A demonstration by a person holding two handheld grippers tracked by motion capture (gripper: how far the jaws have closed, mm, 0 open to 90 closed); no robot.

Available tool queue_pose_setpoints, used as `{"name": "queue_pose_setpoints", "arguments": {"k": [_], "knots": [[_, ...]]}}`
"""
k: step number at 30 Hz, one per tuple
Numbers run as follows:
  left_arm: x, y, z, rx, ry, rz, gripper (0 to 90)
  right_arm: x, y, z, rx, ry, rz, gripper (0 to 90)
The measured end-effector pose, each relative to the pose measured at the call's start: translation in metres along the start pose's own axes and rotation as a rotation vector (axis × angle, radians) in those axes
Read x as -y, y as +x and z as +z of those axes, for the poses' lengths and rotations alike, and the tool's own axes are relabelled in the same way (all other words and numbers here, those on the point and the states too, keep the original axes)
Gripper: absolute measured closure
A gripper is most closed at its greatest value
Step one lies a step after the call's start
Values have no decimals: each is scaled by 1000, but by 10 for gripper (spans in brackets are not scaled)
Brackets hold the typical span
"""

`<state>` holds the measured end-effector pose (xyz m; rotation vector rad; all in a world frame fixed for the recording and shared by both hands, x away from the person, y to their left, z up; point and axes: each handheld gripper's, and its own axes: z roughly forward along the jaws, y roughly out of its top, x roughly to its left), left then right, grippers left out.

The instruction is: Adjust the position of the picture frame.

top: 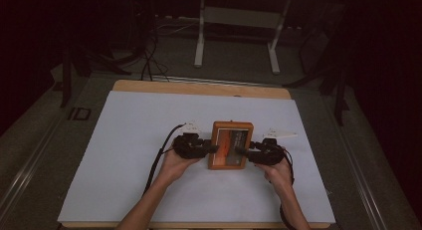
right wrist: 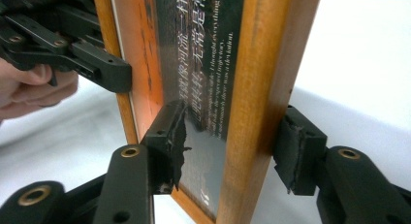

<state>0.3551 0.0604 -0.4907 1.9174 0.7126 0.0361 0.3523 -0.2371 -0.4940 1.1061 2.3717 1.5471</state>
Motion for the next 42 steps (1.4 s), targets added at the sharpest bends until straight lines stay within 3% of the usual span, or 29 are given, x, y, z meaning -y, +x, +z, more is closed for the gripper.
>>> {"name": "queue_pose_setpoints", "arguments": {"k": [6, 21, 29, 42], "knots": [[2, 1, -11, 6, -27, -21, 675, -5, 9, -2, -7, -18, 11, 517], [30, 7, -50, 13, -33, -107, 664, -7, 43, 21, -56, 36, 23, 552], [44, 15, -55, 39, -32, -166, 657, -2, 52, 32, -63, 71, 41, 565], [50, 26, -50, 11, -40, -255, 638, -1, 47, 46, -61, 84, 92, 558]]}}
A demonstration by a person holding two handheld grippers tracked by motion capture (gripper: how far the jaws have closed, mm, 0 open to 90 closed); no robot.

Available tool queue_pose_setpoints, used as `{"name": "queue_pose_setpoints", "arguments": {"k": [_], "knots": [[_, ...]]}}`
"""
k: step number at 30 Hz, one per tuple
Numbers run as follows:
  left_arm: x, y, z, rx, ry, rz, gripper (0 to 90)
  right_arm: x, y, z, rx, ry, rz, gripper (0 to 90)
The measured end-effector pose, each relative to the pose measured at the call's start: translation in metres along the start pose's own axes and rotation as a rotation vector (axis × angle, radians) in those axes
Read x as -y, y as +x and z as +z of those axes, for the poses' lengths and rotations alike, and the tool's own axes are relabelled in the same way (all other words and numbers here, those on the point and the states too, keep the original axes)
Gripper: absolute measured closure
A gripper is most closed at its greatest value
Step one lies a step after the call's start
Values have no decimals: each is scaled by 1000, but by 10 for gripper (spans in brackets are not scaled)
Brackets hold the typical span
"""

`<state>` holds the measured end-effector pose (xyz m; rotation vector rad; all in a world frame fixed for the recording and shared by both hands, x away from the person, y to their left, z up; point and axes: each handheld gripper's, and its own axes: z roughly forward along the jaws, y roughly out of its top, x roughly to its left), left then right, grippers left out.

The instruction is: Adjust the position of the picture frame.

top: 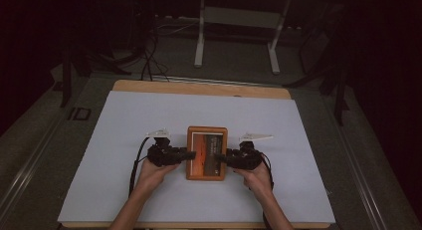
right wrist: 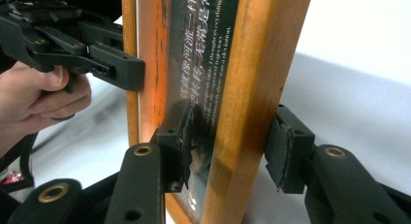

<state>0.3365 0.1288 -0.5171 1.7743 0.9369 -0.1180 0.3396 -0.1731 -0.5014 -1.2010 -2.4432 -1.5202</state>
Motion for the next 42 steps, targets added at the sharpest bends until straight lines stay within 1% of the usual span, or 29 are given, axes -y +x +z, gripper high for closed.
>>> {"name": "queue_pose_setpoints", "arguments": {"k": [2, 5, 8, 10, 11, 12, 14, 15, 16, 17, 18, 19, 20, 21, 22, 23, 28, 30, 31, 33, 34, 35, 37, 40, 42], "knots": [[0, 2, 3, -19, -8, -17, 624, -1, -3, 3, 2, 1, 24, 550], [-2, 4, 8, -73, 1, -27, 593, -1, -10, 9, 1, 8, 66, 529], [-3, 10, 12, -92, 5, -76, 581, 0, -17, 17, 5, 11, 111, 496], [-3, 15, 15, -101, 7, -102, 581, 1, -22, 21, 0, 17, 154, 484], [-2, 17, 15, -109, 13, -115, 583, 2, -26, 24, 5, 28, 180, 472], [-2, 18, 16, -111, 16, -130, 583, 2, -26, 24, 5, 28, 180, 472], [-1, 22, 17, -110, 21, -165, 580, 2, -28, 26, 22, 36, 186, 473], [-1, 22, 17, -112, 25, -174, 576, -1, -28, 27, 45, 52, 174, 475], [-1, 23, 17, -114, 30, -176, 576, -1, -28, 27, 45, 52, 174, 475], [-1, 24, 17, -116, 35, -185, 572, -4, -28, 28, 64, 67, 161, 477], [-1, 25, 18, -118, 40, -198, 572, -4, -28, 28, 64, 67, 161, 477], [-1, 27, 19, -123, 45, -203, 566, -4, -28, 28, 76, 77, 160, 484], [0, 29, 20, -116, 45, -214, 560, -5, -28, 29, 86, 82, 157, 484], [0, 29, 20, -116, 45, -214, 559, -5, -28, 29, 86, 82, 157, 484], [0, 32, 21, -101, 41, -220, 559, -5, -29, 30, 86, 89, 168, 483], [-1, 32, 21, -100, 45, -217, 560, -3, -30, 29, 83, 86, 181, 483], [-7, 34, 24, -87, 85, -188, 554, -2, -30, 27, 93, 91, 174, 480], [-7, 34, 24, -85, 83, -181, 552, -3, -30, 26, 92, 93, 170, 480], [-7, 34, 24, -85, 81, -170, 548, -3, -30, 26, 91, 95, 168, 480], [-6, 31, 24, -111, 83, -132, 522, -2, -31, 26, 85, 99, 160, 475], [-7, 29, 23, -123, 84, -118, 504, -1, -30, 25, 88, 99, 145, 481], [-7, 28, 22, -121, 79, -112, 488, -1, -30, 23, 96, 92, 124, 489], [-7, 27, 18, -130, 67, -105, 479, 0, -28, 19, 121, 93, 95, 487], [-6, 23, 11, -162, 50, -88, 474, 0, -26, 13, 139, 81, 65, 486], [-4, 19, 7, -193, 36, -70, 473, 0, -24, 9, 148, 77, 38, 486]]}}
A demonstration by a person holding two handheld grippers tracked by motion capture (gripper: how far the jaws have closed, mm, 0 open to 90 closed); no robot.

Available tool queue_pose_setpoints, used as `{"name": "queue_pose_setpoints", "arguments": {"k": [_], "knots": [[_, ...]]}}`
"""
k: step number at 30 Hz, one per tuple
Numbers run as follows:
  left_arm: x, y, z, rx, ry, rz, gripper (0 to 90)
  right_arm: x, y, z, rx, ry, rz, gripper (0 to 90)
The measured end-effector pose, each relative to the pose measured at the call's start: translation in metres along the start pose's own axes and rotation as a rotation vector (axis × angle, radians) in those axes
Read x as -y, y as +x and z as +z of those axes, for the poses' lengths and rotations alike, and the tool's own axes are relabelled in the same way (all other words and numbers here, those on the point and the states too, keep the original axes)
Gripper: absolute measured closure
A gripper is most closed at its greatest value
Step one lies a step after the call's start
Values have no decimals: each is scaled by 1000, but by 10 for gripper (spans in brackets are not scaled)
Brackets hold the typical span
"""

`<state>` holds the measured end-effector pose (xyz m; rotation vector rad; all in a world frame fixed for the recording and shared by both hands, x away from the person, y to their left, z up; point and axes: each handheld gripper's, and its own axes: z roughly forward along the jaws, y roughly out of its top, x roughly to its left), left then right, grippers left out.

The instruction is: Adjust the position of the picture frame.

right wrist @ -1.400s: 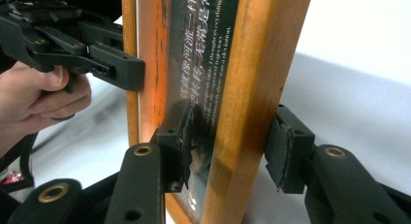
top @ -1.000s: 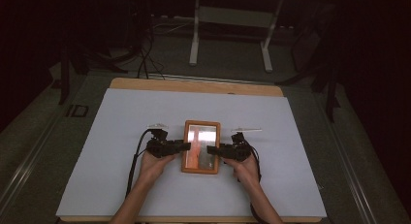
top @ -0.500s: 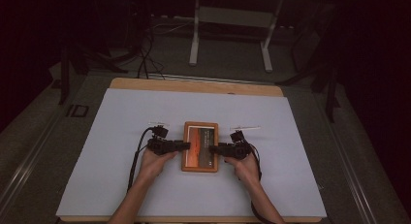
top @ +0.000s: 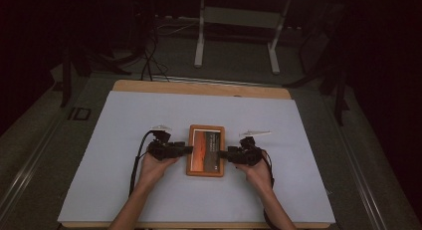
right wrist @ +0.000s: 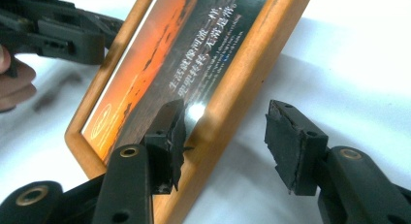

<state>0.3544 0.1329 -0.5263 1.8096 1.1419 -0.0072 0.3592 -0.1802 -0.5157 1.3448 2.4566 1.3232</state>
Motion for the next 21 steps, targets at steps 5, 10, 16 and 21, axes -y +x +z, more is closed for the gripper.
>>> {"name": "queue_pose_setpoints", "arguments": {"k": [5, 10, 16, 21], "knots": [[1, -5, -9, -65, -21, 55, 473, 4, 9, -5, 34, -7, -86, 487], [5, -9, -17, -84, -44, 78, 485, 5, 13, -9, 48, -24, -108, 488], [12, -13, -31, -129, -71, 88, 493, 4, 17, -14, 89, -33, -142, 513], [13, -16, -33, -133, -77, 98, 493, 3, 20, -15, 95, -46, -153, 523]]}}
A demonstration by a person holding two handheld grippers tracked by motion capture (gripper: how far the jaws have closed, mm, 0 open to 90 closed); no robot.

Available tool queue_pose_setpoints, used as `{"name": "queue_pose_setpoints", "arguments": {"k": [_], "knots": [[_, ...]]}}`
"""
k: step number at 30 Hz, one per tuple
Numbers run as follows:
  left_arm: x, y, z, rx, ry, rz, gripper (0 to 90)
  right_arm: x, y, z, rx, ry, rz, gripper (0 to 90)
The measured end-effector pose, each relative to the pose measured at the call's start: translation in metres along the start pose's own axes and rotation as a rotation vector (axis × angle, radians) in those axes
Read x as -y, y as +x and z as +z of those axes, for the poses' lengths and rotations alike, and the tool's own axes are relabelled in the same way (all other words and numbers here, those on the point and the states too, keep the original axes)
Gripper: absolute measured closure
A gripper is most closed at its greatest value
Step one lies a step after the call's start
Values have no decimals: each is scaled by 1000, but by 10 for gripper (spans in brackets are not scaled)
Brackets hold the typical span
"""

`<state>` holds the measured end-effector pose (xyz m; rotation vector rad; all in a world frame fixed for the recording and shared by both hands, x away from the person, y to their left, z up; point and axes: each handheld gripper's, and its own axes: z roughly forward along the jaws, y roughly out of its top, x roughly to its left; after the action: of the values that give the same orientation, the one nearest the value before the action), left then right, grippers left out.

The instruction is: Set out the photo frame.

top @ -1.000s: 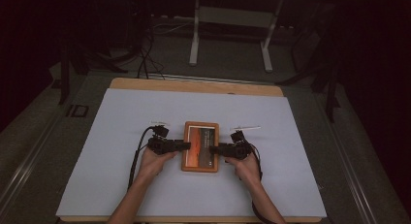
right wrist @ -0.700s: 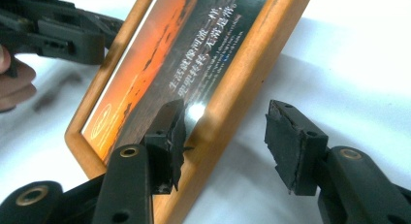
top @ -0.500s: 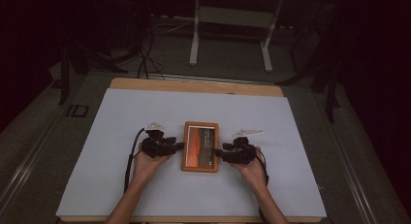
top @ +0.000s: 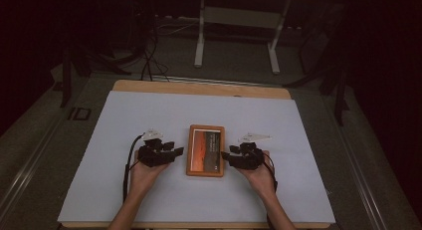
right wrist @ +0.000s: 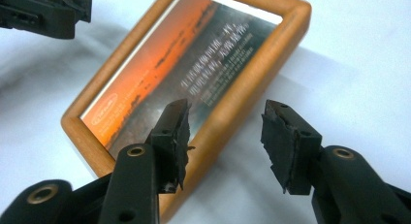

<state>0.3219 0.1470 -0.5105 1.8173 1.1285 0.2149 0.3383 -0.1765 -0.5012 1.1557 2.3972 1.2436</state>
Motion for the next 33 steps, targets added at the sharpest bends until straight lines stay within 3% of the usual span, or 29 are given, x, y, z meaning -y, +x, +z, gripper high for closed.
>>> {"name": "queue_pose_setpoints", "arguments": {"k": [2, 7, 12, 13, 14, 18, 22, 27, 33], "knots": [[2, -2, -2, -2, -2, 10, 493, -6, 5, 0, 24, -4, -45, 544], [6, -6, -3, 6, -2, 13, 495, -20, 13, 1, 32, -19, -112, 562], [9, -8, -4, 15, 8, 18, 503, -31, 14, 6, 41, -25, -129, 584], [10, -8, -5, 21, 2, 7, 503, -39, 13, 9, 34, -33, -145, 662], [10, -8, -5, 21, 1, 2, 504, -42, 13, 10, 39, -34, -151, 676], [12, -8, -6, 36, 8, 7, 536, -52, 11, 14, 67, -45, -157, 732], [13, -8, -6, 41, 3, -2, 556, -63, 4, 23, 78, -51, -178, 897], [12, -9, -6, 45, 3, 2, 558, -65, -1, 37, 99, -11, -205, 900], [12, -12, -2, 47, 9, 4, 526, -61, -8, 47, 112, 5, -171, 900]]}}
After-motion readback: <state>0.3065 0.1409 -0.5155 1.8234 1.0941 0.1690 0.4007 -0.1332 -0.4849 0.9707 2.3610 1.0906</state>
